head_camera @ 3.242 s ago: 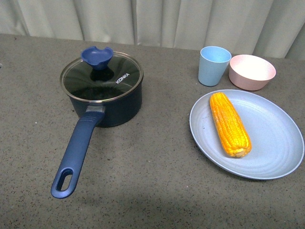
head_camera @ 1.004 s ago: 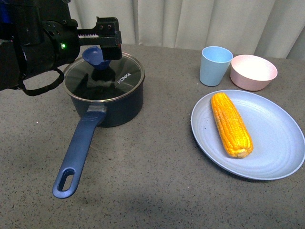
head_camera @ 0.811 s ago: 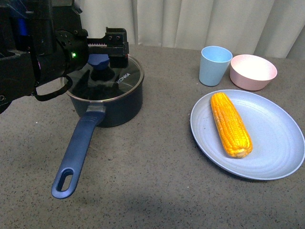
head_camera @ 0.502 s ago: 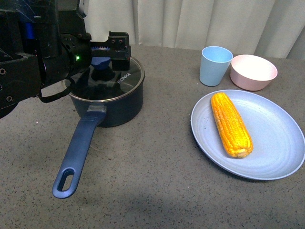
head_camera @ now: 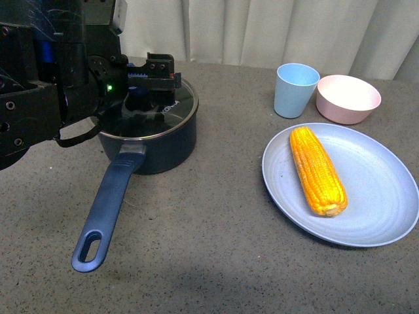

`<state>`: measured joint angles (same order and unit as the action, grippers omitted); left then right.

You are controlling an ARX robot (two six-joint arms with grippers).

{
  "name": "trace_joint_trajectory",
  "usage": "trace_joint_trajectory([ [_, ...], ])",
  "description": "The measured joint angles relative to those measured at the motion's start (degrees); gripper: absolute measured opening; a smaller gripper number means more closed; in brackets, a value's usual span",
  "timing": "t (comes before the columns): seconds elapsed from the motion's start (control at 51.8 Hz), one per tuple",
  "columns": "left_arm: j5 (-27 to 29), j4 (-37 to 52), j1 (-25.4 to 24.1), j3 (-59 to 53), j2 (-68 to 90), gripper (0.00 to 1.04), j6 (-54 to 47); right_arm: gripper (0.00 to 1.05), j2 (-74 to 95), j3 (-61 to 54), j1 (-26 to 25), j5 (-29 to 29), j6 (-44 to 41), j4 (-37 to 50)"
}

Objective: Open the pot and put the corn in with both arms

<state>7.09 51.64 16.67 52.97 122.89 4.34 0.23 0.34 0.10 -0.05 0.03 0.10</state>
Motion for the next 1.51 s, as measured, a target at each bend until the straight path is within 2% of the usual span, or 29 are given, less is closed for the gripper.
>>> trace_joint_trajectory([
  [0.077,0.0,0.31,0.02,0.02,0.02,0.66,-0.83,0.96,0.0,0.0,0.0,0.0,0.0,0.0],
  [0.116,0.09,0.26,0.02,0.0,0.02,0.64,-0.83,0.96,0.02,0.0,0.0,-0.02,0.0,0.0],
  [0.386,-0.31,0.26,-0.13,-2.19,-3.96,0.63,0.68,0.96,0.0,0.0,0.0,-0.02,0.0,0.0],
  [0.54,-1.27,0.48,-1.9,-4.02,-10.97,0.63,1.18,0.96,0.0,0.0,0.0,0.0,0.0,0.0],
  [0.753,-4.04,3.43,-9.75,-7.13,-13.79,0.63,0.26,0.96,0.0,0.0,0.0,0.0,0.0,0.0],
  [0.907,-5.64,6.58,-17.97,-10.21,-10.47,0.63,-0.98,0.96,0.0,0.0,0.0,-0.02,0.0,0.0],
  [1.023,-6.73,10.23,-21.92,-10.64,-7.21,0.63,-0.81,0.96,0.02,0.0,0.0,-0.02,0.0,0.0],
  [1.158,-7.08,14.21,-22.93,-10.64,-1.9,0.63,-0.66,0.96,0.0,0.0,0.0,0.0,0.0,0.0],
  [1.505,-5.99,16.22,-23.65,-10.4,7.08,0.63,-0.92,0.96,0.02,0.0,0.0,0.0,0.0,0.0],
])
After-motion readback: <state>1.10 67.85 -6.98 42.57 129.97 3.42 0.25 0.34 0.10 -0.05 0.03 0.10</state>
